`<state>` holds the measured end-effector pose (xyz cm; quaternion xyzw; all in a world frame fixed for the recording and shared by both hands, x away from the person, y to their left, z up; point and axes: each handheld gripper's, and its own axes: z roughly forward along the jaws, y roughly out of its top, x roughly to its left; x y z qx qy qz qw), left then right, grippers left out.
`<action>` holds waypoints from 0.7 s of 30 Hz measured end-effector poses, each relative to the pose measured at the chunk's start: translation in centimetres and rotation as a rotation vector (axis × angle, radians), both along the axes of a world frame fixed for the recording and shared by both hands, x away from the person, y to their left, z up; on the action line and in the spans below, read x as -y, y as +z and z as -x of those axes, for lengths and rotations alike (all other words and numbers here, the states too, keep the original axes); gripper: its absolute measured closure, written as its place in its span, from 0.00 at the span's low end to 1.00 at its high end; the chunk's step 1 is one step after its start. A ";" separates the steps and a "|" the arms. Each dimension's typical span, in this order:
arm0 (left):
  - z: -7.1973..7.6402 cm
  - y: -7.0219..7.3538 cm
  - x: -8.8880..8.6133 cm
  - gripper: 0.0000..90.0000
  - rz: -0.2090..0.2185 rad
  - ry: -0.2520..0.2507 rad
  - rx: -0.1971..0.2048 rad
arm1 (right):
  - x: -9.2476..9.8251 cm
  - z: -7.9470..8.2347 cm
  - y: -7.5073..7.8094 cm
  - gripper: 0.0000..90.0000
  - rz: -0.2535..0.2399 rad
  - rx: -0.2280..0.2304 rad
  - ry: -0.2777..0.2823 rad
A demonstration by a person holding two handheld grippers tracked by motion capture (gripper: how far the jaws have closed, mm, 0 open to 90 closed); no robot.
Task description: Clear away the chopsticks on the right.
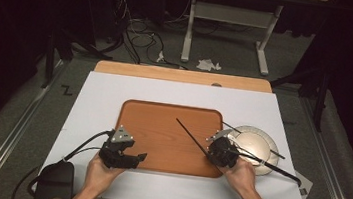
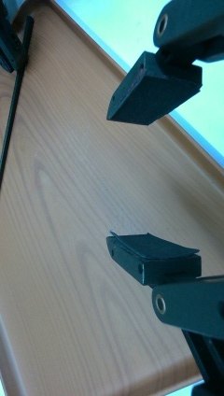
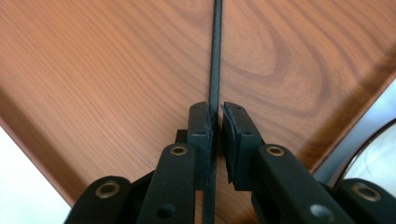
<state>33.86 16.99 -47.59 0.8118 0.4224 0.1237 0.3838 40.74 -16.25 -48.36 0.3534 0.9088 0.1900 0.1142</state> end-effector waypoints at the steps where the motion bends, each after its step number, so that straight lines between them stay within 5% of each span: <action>1: 0.0 0.0 0.0 0.37 0.002 0.000 0.002 | 0.1 -0.1 0.0 0.92 0.005 0.005 -0.001; 10: 0.1 0.0 0.0 0.37 0.003 0.000 0.004 | 0.8 -0.5 -0.1 0.93 0.003 0.014 -0.082; 17: 0.0 0.0 0.0 0.37 0.002 0.000 0.003 | 0.8 -0.3 0.1 0.88 0.002 0.024 -0.071; 21: 0.0 0.0 0.0 0.37 0.000 0.000 0.002 | 1.1 0.1 1.1 0.86 -0.047 0.053 -0.064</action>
